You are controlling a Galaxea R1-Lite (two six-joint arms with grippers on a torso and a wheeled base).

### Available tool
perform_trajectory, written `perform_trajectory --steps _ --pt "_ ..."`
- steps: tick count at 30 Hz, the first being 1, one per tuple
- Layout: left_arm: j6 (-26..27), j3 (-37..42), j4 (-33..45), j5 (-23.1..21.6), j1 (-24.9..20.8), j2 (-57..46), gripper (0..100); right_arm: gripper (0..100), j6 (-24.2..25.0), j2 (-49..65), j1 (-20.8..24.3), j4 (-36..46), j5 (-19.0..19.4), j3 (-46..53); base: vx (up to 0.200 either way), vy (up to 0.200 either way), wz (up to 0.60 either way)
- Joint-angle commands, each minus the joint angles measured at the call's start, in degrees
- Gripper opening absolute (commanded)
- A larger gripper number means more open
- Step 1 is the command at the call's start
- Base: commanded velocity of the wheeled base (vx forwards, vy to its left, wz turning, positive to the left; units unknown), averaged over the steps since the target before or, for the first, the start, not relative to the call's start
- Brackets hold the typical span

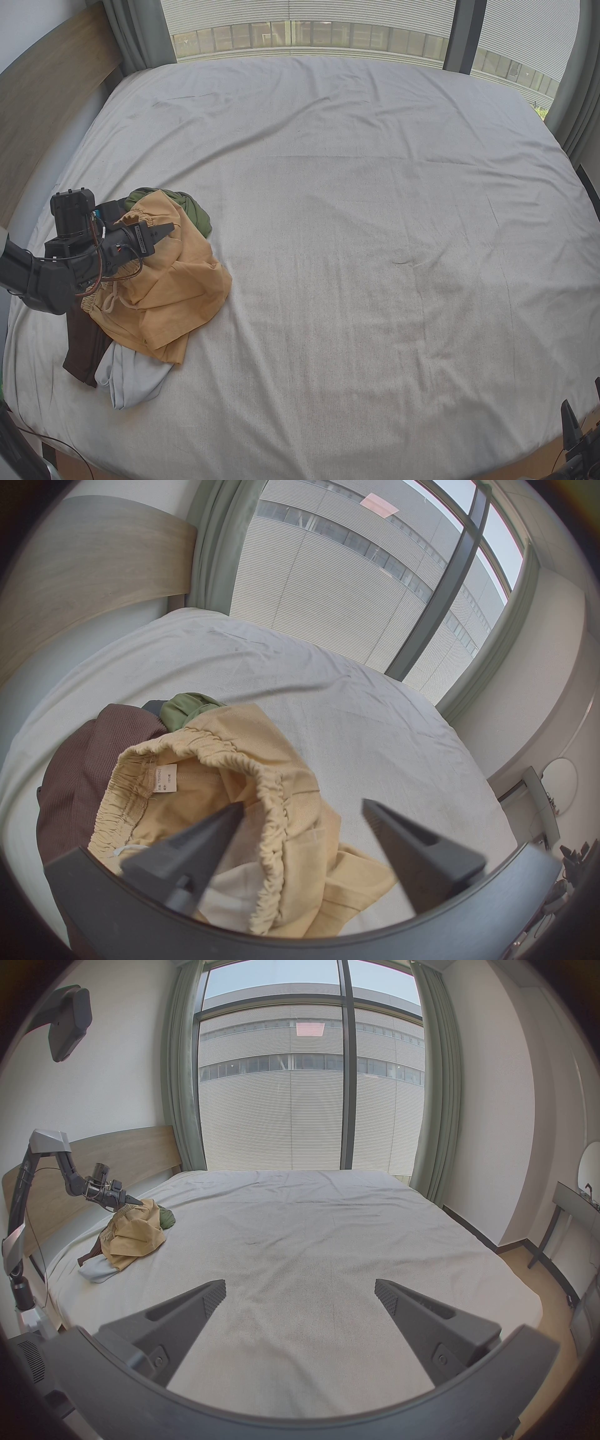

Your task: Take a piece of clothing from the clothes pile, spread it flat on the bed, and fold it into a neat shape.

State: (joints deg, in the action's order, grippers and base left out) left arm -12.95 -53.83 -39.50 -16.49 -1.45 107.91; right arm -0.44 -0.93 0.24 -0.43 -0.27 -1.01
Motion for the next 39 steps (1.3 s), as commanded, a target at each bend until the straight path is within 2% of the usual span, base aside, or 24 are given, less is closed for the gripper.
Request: perform_trajectory --steps 1,8,9,25,32,39 --pt "0.29 1.1 0.03 -0.21 -0.04 -0.6 100 100 -0.09 0.93 0.02 -0.01 0.0 1.01 0.0 0.0 0.0" --pt "1.17 2.07 -1.9 0.32 0.13 0.55 100 100 -0.09 0.93 0.02 -0.01 0.0 1.01 0.0 0.0 0.0" --pt "1.08 1.98 -2.43 0.32 0.13 0.63 0 100 -0.09 0.93 0.02 -0.01 0.0 1.01 0.0 0.0 0.0" --pt "0.47 3.03 -3.39 -0.47 -0.4 -1.12 0 100 0.0 0.93 0.02 -0.01 0.0 1.01 0.0 0.0 0.0" --pt "-3.23 5.49 -3.31 -2.05 -6.46 -11.76 0 100 -0.09 0.93 -0.07 -0.01 0.0 1.01 0.0 0.0 0.0" --pt "-3.49 6.99 -3.31 -2.23 -12.79 -19.23 0 100 -0.09 0.93 -0.07 -0.01 0.0 1.01 0.0 0.0 0.0"
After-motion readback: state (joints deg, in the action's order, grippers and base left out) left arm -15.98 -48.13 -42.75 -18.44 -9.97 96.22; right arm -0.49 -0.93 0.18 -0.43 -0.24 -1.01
